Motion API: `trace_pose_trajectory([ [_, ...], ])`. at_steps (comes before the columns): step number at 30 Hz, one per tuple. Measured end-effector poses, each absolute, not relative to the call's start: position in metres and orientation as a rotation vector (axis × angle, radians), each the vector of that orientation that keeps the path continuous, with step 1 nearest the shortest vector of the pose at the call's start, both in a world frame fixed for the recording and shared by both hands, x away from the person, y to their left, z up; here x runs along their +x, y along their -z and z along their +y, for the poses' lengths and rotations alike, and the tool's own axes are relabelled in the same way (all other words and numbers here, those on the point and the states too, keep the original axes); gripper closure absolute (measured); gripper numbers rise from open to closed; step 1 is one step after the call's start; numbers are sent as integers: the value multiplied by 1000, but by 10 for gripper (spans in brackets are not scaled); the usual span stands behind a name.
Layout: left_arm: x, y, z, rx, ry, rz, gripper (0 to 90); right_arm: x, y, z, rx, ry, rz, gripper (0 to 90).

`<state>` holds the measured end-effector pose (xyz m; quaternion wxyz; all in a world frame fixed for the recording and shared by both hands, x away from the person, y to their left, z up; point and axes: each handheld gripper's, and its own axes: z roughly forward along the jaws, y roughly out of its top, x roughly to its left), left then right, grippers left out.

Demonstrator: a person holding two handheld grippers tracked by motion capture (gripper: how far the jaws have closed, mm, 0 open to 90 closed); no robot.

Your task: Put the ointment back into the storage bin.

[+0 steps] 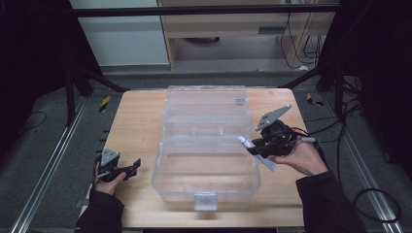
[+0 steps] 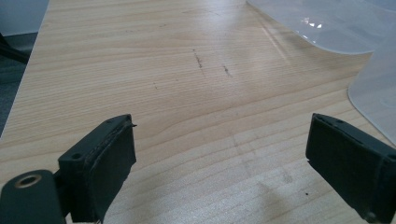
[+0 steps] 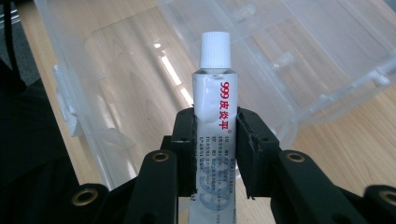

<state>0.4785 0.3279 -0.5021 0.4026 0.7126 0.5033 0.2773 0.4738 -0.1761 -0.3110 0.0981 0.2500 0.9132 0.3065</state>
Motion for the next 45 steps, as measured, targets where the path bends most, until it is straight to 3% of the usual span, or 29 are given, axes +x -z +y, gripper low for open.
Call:
trace_pose_trajectory([
  [16, 479, 502, 328, 1808, -697, 1267, 81, 479, 323, -137, 507, -815, 2843, 698],
  [45, 479, 502, 328, 1812, -689, 1262, 86, 479, 377, -94, 205, -558, 3024, 698],
])
